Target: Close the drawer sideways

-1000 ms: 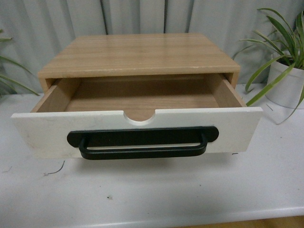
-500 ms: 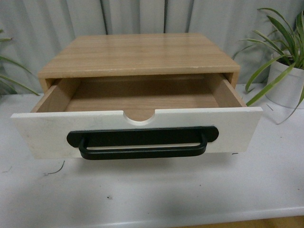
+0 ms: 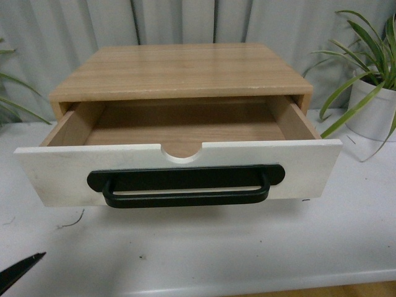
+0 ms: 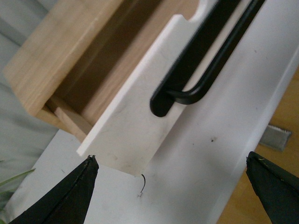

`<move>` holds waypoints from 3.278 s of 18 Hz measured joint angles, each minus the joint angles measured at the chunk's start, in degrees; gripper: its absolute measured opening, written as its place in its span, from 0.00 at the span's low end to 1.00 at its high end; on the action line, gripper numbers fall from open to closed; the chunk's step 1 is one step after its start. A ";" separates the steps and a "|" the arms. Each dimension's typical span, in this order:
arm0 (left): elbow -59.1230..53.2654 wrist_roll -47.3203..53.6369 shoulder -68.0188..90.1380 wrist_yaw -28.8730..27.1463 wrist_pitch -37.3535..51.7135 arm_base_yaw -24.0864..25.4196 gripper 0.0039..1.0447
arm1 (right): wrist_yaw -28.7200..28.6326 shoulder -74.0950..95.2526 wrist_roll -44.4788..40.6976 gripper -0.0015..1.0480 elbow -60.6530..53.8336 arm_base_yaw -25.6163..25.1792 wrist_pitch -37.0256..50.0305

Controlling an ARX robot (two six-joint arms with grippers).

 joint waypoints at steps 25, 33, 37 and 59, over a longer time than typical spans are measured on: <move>20.52 21.46 35.43 -7.56 -0.17 -1.11 0.94 | -1.75 41.77 -6.01 0.94 21.22 0.44 13.00; 30.91 19.39 45.07 -11.54 2.97 -3.08 0.94 | -0.85 50.47 -5.09 0.94 29.64 -4.37 14.32; 32.30 18.51 48.50 -11.61 2.84 -3.76 0.94 | -0.52 52.89 -3.96 0.94 32.59 -5.44 14.47; -10.56 -49.57 -28.22 0.35 1.51 22.10 0.94 | 11.13 -20.81 32.65 0.94 -14.01 -21.49 19.21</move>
